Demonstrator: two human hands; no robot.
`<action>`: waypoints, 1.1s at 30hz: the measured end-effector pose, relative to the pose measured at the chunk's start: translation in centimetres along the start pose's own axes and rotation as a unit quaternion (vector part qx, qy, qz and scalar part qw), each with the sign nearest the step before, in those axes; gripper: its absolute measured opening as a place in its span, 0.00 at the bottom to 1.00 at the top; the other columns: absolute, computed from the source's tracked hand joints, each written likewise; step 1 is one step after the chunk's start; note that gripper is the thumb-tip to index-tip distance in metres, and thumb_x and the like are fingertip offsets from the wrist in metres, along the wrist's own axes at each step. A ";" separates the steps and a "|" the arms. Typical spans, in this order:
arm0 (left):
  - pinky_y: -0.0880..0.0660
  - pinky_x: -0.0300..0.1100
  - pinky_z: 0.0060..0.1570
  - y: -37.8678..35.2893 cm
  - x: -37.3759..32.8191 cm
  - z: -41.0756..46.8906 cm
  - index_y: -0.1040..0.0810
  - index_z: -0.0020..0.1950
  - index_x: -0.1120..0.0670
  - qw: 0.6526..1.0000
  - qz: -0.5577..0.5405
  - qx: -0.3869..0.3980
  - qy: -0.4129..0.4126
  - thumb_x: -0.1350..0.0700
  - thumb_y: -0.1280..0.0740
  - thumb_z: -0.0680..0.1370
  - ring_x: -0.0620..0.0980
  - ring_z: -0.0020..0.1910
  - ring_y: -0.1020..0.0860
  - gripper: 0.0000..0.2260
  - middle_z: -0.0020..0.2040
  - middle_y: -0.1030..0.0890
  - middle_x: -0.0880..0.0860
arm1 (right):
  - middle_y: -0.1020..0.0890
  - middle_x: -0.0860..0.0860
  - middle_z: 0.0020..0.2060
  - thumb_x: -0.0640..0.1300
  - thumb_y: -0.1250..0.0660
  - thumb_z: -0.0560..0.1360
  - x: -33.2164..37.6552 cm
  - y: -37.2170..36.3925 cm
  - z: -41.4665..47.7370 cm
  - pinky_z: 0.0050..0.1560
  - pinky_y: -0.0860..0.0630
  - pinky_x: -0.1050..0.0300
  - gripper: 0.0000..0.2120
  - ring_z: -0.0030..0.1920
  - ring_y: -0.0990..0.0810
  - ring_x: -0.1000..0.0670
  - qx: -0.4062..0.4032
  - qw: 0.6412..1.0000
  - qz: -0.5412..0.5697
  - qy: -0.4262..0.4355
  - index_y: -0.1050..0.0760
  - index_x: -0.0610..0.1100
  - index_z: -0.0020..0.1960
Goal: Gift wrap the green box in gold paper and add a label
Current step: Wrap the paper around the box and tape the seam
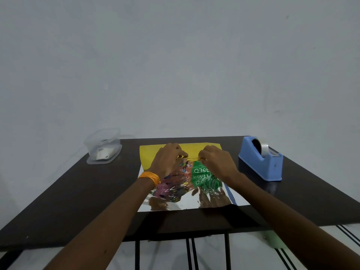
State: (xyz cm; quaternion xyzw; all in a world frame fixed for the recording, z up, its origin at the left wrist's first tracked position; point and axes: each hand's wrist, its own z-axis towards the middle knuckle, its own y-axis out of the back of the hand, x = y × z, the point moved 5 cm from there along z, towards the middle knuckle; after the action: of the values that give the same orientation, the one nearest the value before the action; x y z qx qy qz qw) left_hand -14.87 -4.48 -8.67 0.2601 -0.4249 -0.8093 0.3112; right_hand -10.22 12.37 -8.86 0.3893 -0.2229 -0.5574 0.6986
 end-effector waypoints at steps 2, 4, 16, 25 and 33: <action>0.31 0.44 0.47 0.1 0.1 0.0 0.18 0.62 0.48 1.000 -0.008 0.005 -0.010 0.48 0.32 0.79 0.51 0.53 0.28 0.13 0.54 0.23 0.50 | 0.19 0.49 0.47 0.40 0.34 0.77 -0.8 0.1 -0.4 0.34 0.24 0.54 0.05 0.45 0.20 0.46 -0.001 1.000 0.001 0.001 0.20 0.45 0.51; 0.31 0.43 0.48 0.2 0.0 0.0 0.18 0.62 0.49 1.000 -0.010 0.010 -0.010 0.50 0.32 0.79 0.51 0.54 0.28 0.13 0.54 0.23 0.51 | 0.19 0.49 0.47 0.37 0.34 0.74 -1.7 0.2 -1.1 0.32 0.24 0.54 0.09 0.42 0.19 0.45 0.007 1.000 0.005 0.004 0.20 0.45 0.52; 0.29 0.44 0.49 0.1 -0.3 0.1 0.19 0.62 0.49 1.000 0.015 0.000 0.005 0.51 0.31 0.78 0.52 0.54 0.27 0.13 0.55 0.22 0.51 | 0.20 0.55 0.46 0.49 0.27 0.75 -2.5 1.0 2.1 0.46 0.27 0.56 0.09 0.45 0.24 0.55 0.034 0.980 0.172 -0.096 0.18 0.49 0.54; 0.32 0.50 0.55 -0.8 -2.4 -0.2 0.21 0.63 0.51 0.995 0.086 -0.041 -0.005 0.47 0.37 0.80 0.54 0.59 0.28 0.15 0.57 0.22 0.52 | 0.18 0.53 0.43 0.41 0.30 0.76 -1.2 -1.5 2.5 0.46 0.23 0.48 0.05 0.44 0.21 0.51 0.039 0.979 0.188 -0.065 0.16 0.48 0.45; 0.28 0.50 0.53 -0.8 -2.3 0.5 0.19 0.61 0.48 0.996 0.076 -0.041 0.000 0.55 0.34 0.80 0.54 0.58 0.25 0.11 0.56 0.20 0.50 | 0.17 0.51 0.47 0.41 0.26 0.73 -1.8 -1.4 1.3 0.47 0.22 0.51 0.05 0.45 0.20 0.51 -0.028 0.958 0.246 -0.145 0.17 0.46 0.49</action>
State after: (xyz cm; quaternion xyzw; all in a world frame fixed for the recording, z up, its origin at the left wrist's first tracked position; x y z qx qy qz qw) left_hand -13.92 -2.22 -8.69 0.2140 -0.4095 -0.8000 0.3827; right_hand -12.57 13.59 -9.00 0.2180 -0.3950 -0.4243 0.7851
